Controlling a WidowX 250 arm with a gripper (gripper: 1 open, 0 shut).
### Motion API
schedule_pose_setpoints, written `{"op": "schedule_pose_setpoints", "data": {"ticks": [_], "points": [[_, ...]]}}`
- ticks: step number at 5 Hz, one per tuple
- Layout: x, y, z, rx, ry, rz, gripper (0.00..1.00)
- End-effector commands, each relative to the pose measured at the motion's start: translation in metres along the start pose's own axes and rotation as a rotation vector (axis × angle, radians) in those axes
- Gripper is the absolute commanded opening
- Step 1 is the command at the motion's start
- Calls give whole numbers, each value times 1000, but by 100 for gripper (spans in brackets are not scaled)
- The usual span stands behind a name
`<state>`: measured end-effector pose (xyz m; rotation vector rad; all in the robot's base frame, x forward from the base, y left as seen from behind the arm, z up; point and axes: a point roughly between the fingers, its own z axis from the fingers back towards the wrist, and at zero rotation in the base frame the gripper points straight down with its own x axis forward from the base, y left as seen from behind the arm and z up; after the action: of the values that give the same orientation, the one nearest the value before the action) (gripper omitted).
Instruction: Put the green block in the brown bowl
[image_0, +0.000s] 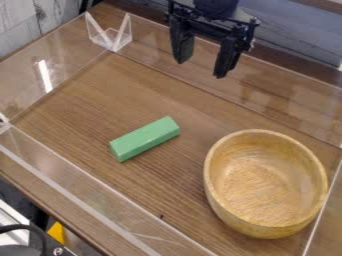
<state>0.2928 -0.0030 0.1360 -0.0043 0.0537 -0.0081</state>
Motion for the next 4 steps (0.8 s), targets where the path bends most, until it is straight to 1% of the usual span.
{"op": "schedule_pose_setpoints", "data": {"ticks": [1,2,3,4], "points": [[-8,7,-5,6,5,-38,100],[-29,27,-23,24,27,-103,100],[-50,51,-38,46,17,-206,100],[-63,72,-52,71,-12,-255,100]]}}
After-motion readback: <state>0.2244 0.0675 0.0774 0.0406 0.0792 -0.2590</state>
